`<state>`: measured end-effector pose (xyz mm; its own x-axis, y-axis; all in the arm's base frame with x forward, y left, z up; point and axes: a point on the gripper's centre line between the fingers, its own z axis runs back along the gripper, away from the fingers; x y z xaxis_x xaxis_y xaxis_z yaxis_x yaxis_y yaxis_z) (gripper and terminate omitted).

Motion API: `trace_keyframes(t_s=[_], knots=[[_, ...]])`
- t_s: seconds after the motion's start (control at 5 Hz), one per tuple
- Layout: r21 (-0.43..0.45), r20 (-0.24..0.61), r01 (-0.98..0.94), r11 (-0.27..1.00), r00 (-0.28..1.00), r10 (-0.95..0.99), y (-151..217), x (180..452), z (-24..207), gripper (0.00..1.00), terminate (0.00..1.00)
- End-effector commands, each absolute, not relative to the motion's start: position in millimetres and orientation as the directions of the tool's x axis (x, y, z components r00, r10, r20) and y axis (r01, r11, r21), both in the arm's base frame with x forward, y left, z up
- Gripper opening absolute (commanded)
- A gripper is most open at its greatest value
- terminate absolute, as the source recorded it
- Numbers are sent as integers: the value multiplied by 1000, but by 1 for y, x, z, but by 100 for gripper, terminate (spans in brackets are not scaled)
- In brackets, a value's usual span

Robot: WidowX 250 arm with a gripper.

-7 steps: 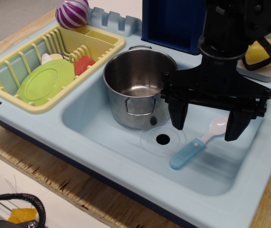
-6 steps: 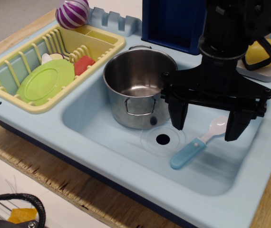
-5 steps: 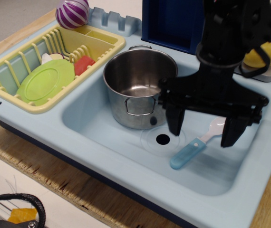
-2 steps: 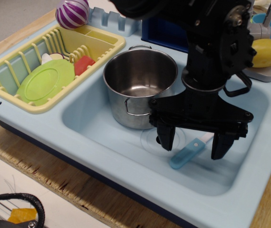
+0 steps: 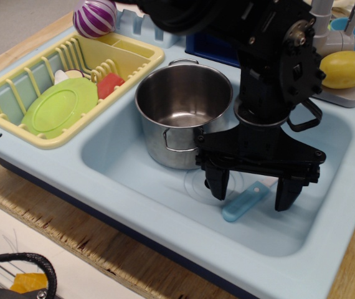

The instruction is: Put spoon in pot

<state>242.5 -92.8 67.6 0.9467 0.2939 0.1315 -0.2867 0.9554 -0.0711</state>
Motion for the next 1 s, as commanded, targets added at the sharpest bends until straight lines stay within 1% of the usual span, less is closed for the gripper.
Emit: trace_keyframes(t_s=[0.0, 0.2, 0.4, 0.8], knots=[[-102, 134, -292, 951, 943, 304, -89, 247, 61, 100, 0], [-117, 127, -302, 946, 940, 316, -89, 248, 53, 100, 0], [-133, 145, -382, 915, 905, 399, -95, 249, 50, 0, 0], [-139, 146, -420, 897, 887, 438, -100, 248, 49, 0, 0]])
